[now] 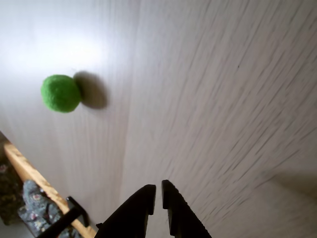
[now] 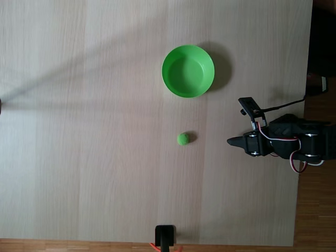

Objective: Grasp a green pompom and put it in the green bowl.

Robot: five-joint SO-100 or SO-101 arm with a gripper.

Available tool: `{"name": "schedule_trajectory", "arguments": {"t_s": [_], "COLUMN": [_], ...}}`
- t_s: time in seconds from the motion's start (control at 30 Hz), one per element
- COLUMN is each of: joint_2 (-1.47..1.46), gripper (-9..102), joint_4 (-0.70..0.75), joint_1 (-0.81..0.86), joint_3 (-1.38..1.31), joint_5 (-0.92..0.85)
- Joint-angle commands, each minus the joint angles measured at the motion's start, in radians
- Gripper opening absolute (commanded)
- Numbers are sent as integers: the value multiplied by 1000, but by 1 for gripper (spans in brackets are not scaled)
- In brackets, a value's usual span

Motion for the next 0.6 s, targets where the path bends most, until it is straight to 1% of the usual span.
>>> {"name": "schedule_trajectory", "arguments": {"t_s": [0.0, 0.57], "joint_2": [57, 57], "gripper": [0, 0], "joint_4": [5, 5], "joint_1": [-2, -8], "joint_3": [-9, -9], "joint_5": [5, -2]}}
